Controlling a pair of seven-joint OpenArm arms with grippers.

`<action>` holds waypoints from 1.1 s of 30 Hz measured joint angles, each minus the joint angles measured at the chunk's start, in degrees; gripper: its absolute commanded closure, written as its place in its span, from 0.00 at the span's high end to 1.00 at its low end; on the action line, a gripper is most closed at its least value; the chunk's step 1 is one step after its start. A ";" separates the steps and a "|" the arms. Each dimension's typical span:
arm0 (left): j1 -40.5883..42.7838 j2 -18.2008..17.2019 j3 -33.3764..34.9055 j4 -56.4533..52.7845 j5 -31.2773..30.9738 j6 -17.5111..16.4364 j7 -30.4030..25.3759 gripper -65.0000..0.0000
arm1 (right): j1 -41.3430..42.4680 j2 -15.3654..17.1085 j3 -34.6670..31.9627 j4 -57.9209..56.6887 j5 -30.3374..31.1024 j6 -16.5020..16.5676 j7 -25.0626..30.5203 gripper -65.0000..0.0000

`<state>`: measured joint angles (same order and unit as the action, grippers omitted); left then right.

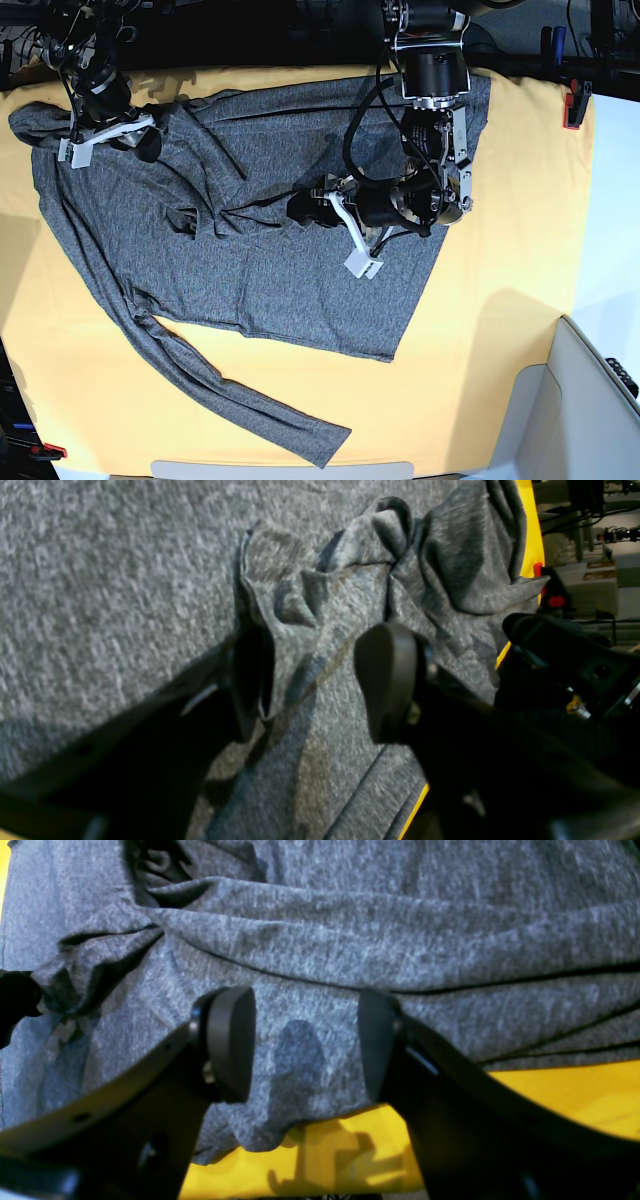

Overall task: Fold the T-shirt properly
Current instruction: 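Grasp the shirt fabric with the left gripper and drag it toward the edge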

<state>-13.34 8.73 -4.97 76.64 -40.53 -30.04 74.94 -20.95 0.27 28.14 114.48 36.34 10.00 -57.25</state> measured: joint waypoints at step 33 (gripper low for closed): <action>7.04 -2.80 -8.09 30.27 -0.24 2.60 5.86 0.00 | 0.61 -0.13 -0.04 -0.11 0.02 0.02 -0.33 0.50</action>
<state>-6.31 5.93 -13.06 106.91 -40.77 -27.44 80.79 -20.34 0.14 28.10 114.37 36.36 10.02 -57.58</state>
